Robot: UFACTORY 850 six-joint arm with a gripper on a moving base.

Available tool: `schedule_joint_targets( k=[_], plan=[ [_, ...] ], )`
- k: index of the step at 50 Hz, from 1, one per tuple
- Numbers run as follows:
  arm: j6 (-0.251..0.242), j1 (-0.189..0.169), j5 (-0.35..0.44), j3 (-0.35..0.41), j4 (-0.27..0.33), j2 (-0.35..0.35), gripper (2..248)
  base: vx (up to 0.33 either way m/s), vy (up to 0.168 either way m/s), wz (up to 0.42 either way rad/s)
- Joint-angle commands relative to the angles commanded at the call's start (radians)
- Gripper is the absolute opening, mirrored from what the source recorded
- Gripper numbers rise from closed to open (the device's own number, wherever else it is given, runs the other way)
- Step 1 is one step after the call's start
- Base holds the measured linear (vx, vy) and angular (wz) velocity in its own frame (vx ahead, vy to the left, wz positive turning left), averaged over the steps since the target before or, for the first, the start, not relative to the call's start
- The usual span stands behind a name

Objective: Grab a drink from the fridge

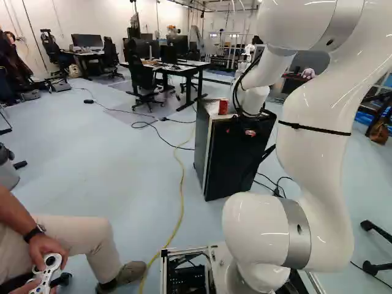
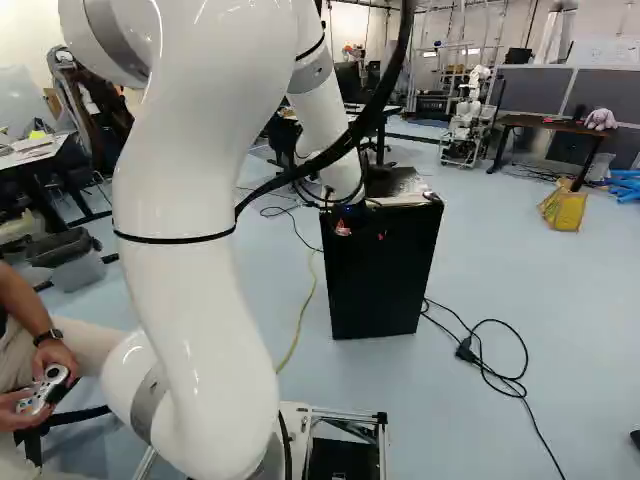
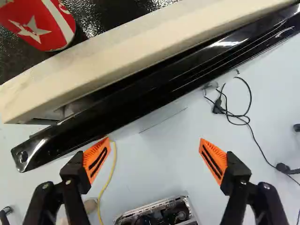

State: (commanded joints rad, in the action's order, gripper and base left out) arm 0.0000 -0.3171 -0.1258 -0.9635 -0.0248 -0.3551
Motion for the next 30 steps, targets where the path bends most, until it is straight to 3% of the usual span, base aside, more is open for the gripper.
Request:
schedule_joint_targets(
  k=[30],
  plan=[
    [0.000, 0.024, 0.000, -0.020, 0.000, -0.016, 247, 0.000, 0.000, 0.000]
  ],
)
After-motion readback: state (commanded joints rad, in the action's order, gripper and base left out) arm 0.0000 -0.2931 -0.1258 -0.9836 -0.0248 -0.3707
